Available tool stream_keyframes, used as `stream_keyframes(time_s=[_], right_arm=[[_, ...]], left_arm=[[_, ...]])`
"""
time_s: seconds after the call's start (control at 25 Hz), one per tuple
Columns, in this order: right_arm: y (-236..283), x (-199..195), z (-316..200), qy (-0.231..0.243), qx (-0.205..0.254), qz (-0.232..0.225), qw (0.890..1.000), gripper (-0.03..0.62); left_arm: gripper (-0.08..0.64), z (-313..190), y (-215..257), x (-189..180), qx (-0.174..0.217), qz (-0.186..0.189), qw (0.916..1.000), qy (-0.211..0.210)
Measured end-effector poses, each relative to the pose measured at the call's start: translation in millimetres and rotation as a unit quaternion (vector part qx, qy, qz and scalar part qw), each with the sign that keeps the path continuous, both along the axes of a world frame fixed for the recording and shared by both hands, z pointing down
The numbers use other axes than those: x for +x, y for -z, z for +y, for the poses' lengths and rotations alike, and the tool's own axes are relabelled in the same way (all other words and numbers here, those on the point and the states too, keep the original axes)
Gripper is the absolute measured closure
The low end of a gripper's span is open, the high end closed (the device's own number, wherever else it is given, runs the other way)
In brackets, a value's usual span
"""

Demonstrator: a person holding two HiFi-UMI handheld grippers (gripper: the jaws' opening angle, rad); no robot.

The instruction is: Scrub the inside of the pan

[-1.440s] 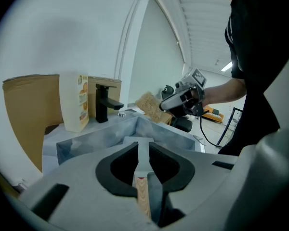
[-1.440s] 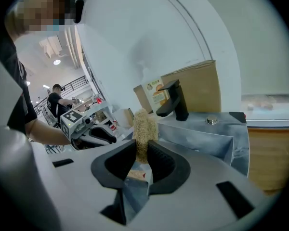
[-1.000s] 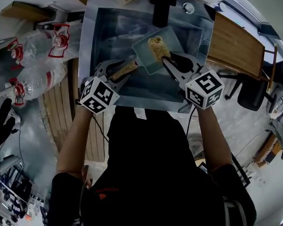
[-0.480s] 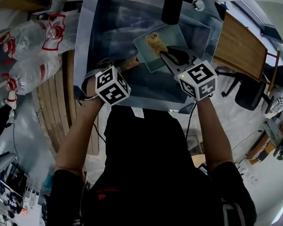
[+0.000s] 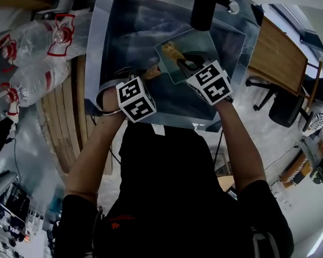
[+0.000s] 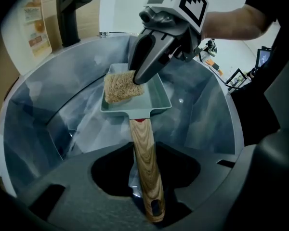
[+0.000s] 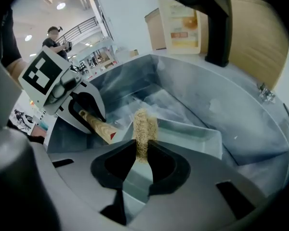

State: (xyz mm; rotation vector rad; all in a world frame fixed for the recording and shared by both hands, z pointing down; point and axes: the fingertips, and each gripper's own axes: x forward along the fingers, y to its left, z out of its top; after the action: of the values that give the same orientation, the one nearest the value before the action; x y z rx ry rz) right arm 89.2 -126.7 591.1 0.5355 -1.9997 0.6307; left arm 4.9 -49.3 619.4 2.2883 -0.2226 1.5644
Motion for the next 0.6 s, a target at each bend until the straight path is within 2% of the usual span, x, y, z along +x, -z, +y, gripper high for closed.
stream_keyframes(time_s=[0.32, 0.6], right_arm=[[-22, -14, 1, 0.047, 0.009, 0.044, 0.998, 0.512], [-26, -18, 1, 0.069, 0.014, 0.066, 0.995, 0.515]], left_arm=[[0.410, 1, -1, -3, 0.003, -0.002, 1.0000, 0.004], [0.413, 0, 1, -1, -0.002, 0.006, 0.9999, 0.009]])
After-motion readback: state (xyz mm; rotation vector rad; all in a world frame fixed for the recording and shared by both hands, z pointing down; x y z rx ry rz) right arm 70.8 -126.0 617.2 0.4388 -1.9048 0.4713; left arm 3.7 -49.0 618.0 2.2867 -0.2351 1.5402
